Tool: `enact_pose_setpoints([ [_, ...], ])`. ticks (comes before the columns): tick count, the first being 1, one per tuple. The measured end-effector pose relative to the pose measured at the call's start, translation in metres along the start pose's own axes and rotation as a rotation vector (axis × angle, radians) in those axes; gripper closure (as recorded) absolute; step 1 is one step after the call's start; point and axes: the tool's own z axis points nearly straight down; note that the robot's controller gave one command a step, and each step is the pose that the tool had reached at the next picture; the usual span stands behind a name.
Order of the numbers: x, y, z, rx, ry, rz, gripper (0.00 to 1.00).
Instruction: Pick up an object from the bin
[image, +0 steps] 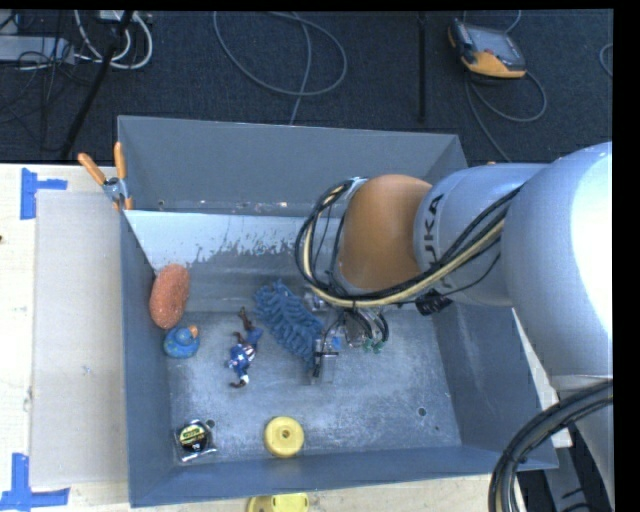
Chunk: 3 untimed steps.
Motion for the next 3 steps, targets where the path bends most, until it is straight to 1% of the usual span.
enact_pose_setpoints([
  [1, -0.0058, -0.0002, -0.0029, 0.000, -0.004, 0.330, 1.00],
  [3, -0.0049, -0.0002, -0.0060, 0.001, -0.002, 0.329, 1.00],
])
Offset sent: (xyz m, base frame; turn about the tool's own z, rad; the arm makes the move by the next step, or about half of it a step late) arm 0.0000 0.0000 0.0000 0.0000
